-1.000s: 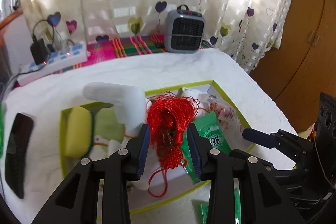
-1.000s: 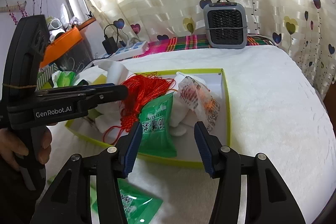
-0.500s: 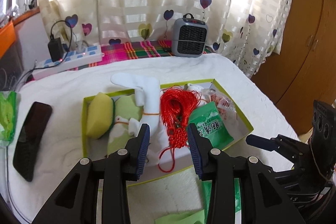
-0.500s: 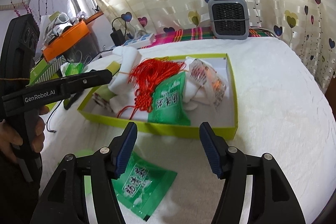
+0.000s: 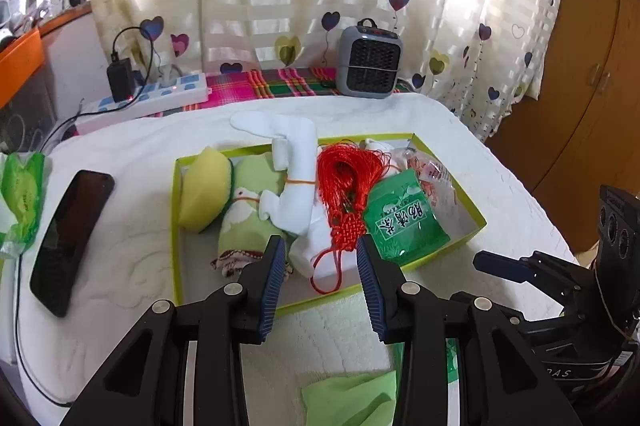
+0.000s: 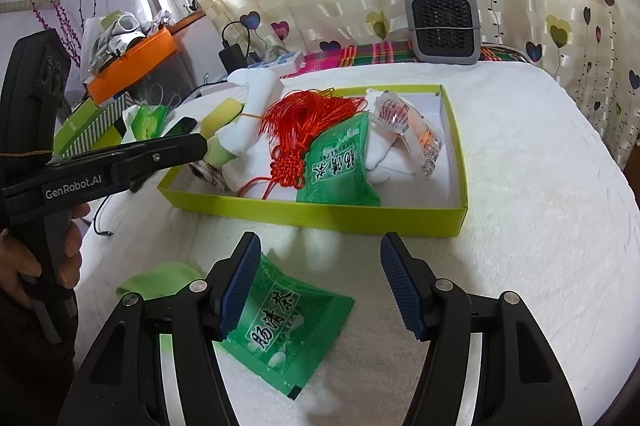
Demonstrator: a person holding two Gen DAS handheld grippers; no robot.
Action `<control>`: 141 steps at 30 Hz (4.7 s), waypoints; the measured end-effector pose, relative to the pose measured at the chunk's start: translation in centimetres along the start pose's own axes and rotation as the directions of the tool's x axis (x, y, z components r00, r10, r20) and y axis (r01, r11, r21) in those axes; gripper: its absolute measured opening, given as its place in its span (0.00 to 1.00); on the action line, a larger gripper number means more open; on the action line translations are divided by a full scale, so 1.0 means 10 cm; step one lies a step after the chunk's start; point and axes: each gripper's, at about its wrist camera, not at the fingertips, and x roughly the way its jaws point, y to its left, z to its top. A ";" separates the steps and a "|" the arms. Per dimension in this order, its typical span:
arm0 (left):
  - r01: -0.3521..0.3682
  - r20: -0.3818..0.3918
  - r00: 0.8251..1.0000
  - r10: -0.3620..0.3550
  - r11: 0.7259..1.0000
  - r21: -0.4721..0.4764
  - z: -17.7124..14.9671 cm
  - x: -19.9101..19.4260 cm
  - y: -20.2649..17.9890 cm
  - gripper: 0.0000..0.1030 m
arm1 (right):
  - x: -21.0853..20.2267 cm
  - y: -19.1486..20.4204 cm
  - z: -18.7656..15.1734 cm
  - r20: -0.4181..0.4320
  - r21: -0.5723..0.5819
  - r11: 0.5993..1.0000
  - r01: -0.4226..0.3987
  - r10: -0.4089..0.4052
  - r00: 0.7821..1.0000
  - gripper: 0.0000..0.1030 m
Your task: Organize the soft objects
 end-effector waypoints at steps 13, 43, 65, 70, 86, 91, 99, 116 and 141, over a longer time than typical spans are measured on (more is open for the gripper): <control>0.085 -0.038 0.995 -0.087 0.994 -0.066 -0.43 -0.23 0.18 0.58 | 0.02 0.12 -0.19 -0.072 -0.065 0.998 -0.024 0.019 0.997 0.66; 0.082 -0.192 0.976 -0.102 0.990 -0.112 -0.97 -0.09 0.08 0.63 | 0.19 0.36 -0.41 -0.142 -0.194 0.981 0.000 -0.028 0.989 0.74; 0.074 -0.180 0.979 -0.091 0.992 -0.101 -0.97 -0.07 0.01 0.20 | 0.14 0.35 -0.42 -0.104 -0.209 0.975 0.076 -0.099 0.990 0.20; 0.076 -0.180 0.979 -0.095 0.991 -0.109 -0.97 -0.06 0.02 0.20 | 0.10 0.40 -0.43 -0.083 -0.228 0.971 0.075 -0.096 0.992 0.08; 0.082 -0.141 0.985 -0.096 0.991 -0.101 -0.90 -0.16 0.01 0.15 | -0.05 0.24 -0.37 -0.031 -0.136 0.990 0.037 -0.042 0.999 0.05; 0.079 -0.097 0.991 -0.089 0.992 -0.096 -0.81 -0.26 0.01 0.12 | -0.13 0.22 -0.34 -0.008 -0.127 0.991 0.034 -0.035 0.999 0.04; 0.080 -0.065 0.994 -0.086 0.994 -0.080 -0.68 -0.32 -0.01 0.12 | -0.27 0.19 -0.27 0.039 -0.103 0.994 0.031 -0.028 0.999 0.04; 0.091 0.028 0.995 -0.091 0.995 -0.025 -0.21 -0.40 -0.09 0.12 | -0.46 0.01 0.06 0.133 -0.064 0.996 0.063 -0.054 0.990 0.04; -0.024 -0.082 0.996 0.016 0.995 -0.095 -0.58 -0.12 0.30 0.55 | -0.40 0.03 0.07 0.132 -0.064 0.997 0.044 -0.035 0.991 0.04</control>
